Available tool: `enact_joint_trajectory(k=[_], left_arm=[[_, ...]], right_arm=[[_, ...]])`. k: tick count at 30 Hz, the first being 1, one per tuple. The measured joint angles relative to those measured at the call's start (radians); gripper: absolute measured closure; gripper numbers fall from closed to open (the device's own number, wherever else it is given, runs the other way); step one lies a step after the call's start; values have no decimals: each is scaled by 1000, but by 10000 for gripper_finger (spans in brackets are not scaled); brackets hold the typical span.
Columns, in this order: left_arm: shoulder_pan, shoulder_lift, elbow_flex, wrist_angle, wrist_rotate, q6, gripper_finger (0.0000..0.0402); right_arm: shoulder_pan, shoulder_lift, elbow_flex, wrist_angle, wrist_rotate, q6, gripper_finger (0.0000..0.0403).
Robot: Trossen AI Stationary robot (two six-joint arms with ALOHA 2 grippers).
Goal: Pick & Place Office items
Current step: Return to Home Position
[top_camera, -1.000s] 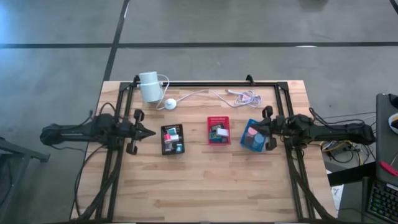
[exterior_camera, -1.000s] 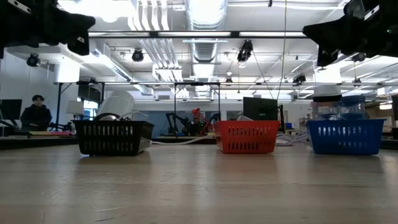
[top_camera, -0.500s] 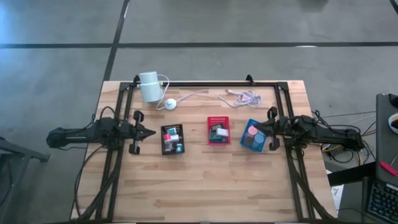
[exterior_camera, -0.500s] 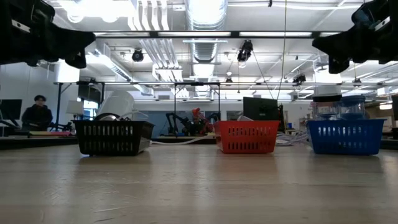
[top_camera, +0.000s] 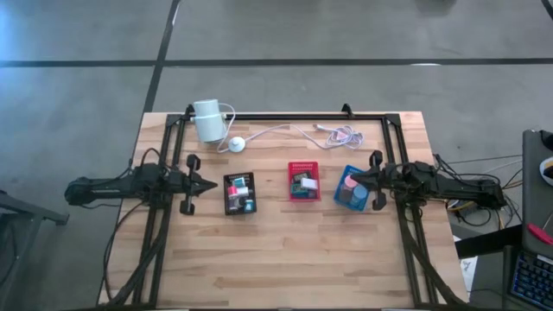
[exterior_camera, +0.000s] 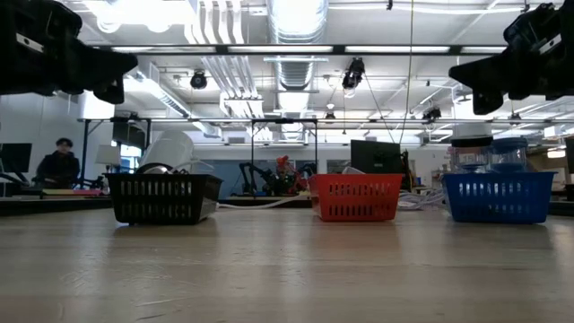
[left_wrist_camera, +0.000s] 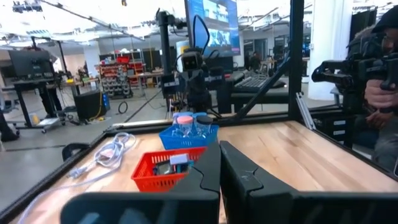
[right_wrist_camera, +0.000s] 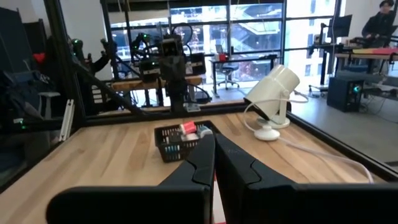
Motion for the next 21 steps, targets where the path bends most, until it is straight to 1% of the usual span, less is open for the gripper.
enact_joint_trajectory(k=[8,16,21], left_arm=[[0,0,0,-69,-2,-44,400],[-1,4,0,-69,-2,-64,399],[-1,4,0,-70,-6,-82,397]], right_arm=[[0,2,0,-2,0,-2,394],[0,1,0,7,8,2,394],[0,1,0,29,8,-39,394]])
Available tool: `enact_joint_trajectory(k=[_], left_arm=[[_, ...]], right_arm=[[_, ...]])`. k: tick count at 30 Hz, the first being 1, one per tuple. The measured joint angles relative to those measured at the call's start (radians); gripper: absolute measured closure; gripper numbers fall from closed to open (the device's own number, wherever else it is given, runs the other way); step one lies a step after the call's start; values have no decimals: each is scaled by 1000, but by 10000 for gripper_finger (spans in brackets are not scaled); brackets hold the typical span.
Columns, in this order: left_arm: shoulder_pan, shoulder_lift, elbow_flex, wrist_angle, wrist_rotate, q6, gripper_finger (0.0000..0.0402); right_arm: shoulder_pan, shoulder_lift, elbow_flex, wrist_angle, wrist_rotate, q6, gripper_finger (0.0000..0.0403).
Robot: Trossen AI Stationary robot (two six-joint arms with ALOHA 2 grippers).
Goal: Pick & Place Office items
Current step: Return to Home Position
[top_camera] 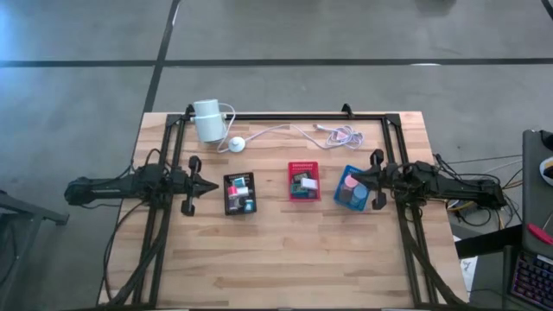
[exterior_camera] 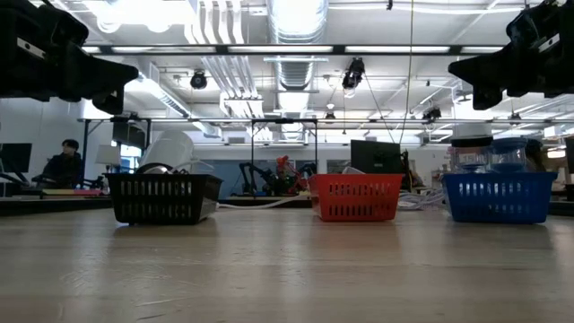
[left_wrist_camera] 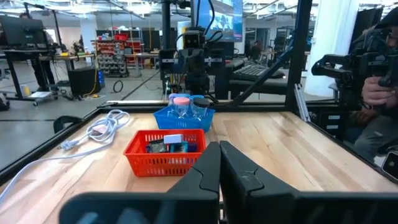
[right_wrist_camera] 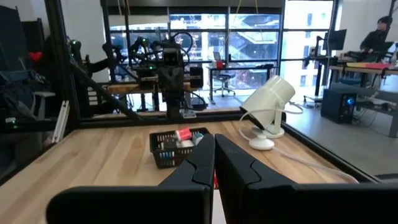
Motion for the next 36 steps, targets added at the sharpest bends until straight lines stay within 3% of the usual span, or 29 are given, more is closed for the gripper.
enact_joint_trajectory(k=[10,36], left_arm=[[0,0,0,-3,-28,67,394],[0,2,0,-3,-42,-18,390]], right_arm=[[0,1,0,-1,2,-15,394],[0,3,0,-11,1,-10,394]])
